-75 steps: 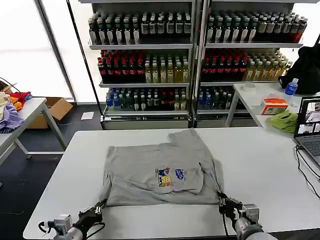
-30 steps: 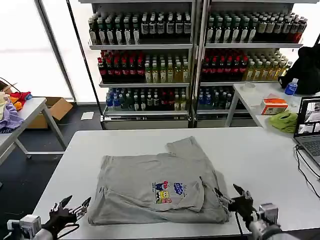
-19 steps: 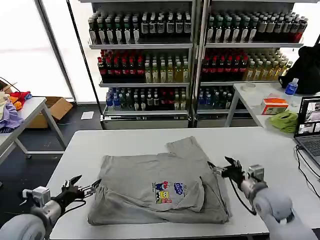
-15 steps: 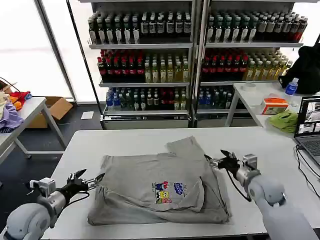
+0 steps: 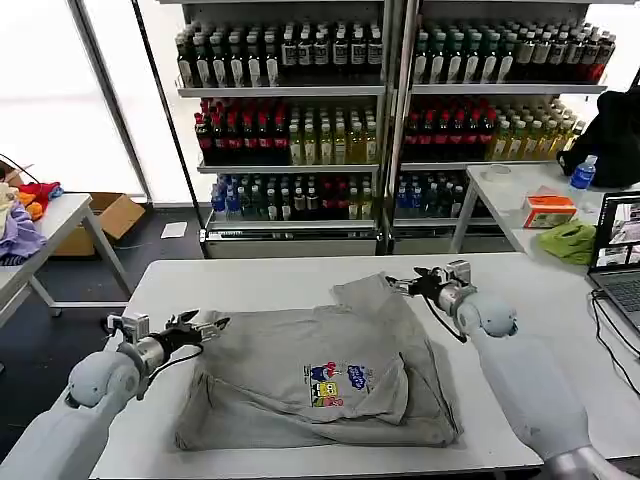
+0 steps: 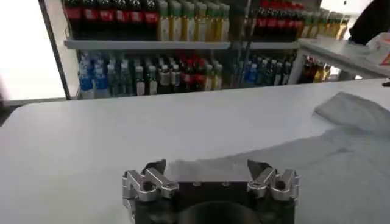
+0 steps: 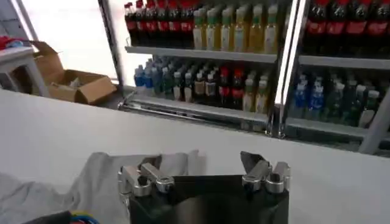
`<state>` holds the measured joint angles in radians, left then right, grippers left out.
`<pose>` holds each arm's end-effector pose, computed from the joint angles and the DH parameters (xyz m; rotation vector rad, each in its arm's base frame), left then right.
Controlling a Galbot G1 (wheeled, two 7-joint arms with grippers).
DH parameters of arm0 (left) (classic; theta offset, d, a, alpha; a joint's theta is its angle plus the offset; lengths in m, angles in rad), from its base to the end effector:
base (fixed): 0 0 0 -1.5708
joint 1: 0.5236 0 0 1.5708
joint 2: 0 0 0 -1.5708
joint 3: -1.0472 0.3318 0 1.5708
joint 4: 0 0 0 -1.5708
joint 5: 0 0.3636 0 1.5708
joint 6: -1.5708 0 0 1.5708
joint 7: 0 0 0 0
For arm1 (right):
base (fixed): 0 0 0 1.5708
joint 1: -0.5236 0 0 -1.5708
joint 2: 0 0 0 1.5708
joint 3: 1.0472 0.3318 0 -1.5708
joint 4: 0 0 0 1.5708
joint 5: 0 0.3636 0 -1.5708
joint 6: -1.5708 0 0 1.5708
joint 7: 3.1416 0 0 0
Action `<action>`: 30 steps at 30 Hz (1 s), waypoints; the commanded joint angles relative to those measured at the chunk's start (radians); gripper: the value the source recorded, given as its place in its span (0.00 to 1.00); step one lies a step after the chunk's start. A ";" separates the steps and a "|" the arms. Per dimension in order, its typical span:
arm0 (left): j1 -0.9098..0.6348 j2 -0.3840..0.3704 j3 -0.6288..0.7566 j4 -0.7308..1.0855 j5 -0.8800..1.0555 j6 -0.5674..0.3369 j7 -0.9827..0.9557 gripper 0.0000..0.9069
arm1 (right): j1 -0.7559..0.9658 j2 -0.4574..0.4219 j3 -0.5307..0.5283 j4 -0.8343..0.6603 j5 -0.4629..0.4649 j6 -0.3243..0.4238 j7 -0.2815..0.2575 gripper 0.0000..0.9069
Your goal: Fold and organize the clothes.
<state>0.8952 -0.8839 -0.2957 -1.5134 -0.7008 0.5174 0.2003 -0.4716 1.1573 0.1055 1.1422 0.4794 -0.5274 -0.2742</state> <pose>0.3987 0.1602 -0.2674 -0.4359 -2.5494 0.0220 0.5236 -0.0711 -0.2517 0.5522 -2.5603 0.0665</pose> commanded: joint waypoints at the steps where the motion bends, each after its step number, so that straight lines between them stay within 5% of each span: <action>1: -0.143 -0.013 0.095 0.170 0.004 -0.005 0.013 1.00 | 0.102 0.066 -0.064 -0.158 -0.021 0.008 -0.018 1.00; 10: -0.080 -0.003 0.072 0.150 0.015 0.003 0.005 1.00 | 0.105 0.081 -0.087 -0.172 -0.020 0.002 -0.005 0.97; 11: -0.074 -0.001 0.070 0.142 0.014 0.005 0.005 0.99 | 0.105 0.080 -0.089 -0.173 -0.020 0.002 -0.003 0.79; 12: -0.065 0.000 0.067 0.130 0.013 0.006 0.006 0.97 | 0.105 0.081 -0.092 -0.175 -0.022 0.001 -0.001 0.79; 13: -0.050 0.002 0.065 0.110 0.012 0.009 0.000 0.90 | 0.105 0.081 -0.093 -0.179 -0.027 0.000 -0.001 0.21; 15: -0.032 0.009 0.068 0.088 0.013 0.021 0.004 0.82 | 0.106 0.081 -0.098 -0.183 -0.027 -0.007 0.003 0.00; 18: -0.009 0.010 0.069 0.069 0.013 0.021 0.002 0.47 | 0.102 0.085 -0.101 -0.186 -0.034 -0.008 0.005 0.00; 19: -0.002 0.006 0.071 0.067 0.013 0.021 0.000 0.24 | 0.100 0.086 -0.101 -0.187 -0.034 -0.008 0.006 0.00; 22: 0.013 -0.006 0.074 0.058 0.018 0.016 0.001 0.03 | 0.097 0.089 -0.098 -0.185 -0.033 -0.010 0.009 0.00; 30: 0.009 -0.024 0.079 0.069 0.020 -0.013 -0.002 0.02 | 0.082 0.091 -0.077 -0.161 -0.012 -0.018 0.017 0.00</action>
<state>0.8802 -0.8944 -0.2285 -1.4436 -0.6845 0.5149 0.1960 -0.3939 1.2440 0.0293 0.9863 0.4636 -0.5440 -0.2579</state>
